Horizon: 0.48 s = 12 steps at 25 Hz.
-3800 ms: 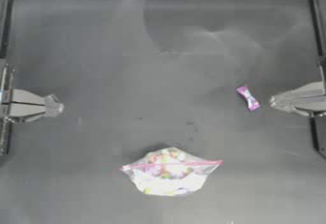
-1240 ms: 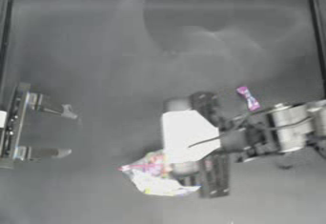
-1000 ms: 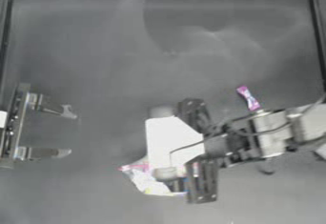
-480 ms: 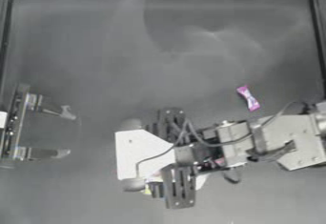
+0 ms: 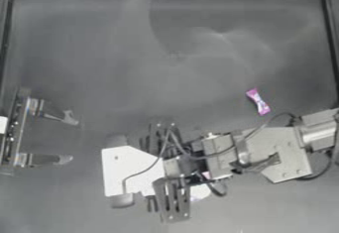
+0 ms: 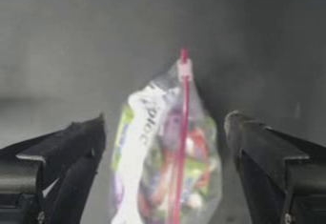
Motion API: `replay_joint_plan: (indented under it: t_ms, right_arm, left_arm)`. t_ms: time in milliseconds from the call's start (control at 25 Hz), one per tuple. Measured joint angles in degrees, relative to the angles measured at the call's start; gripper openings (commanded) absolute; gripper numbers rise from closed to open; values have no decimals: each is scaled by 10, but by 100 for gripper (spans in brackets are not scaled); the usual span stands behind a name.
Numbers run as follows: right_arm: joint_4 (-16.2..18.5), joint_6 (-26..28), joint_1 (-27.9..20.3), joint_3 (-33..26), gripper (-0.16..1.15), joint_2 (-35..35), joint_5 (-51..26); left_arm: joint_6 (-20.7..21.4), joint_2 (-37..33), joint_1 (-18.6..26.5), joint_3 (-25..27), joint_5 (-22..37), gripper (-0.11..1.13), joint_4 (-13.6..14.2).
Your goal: Put candy in bag
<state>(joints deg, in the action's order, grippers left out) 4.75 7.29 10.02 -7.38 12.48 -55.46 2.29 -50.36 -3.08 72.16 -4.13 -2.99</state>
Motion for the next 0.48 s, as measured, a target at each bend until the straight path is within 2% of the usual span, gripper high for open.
replay_joint_plan:
  t_ms: [280, 480]
  right_arm:
    - [1, -7, -6, -26, 99, 25, -17]
    - [1, -15, -6, -48, 91, 42, -24]
  left_arm:
    - [1, 1, 0, 2, -1, 101, 0]
    - [1, 0, 0, 6, -4, 101, 0]
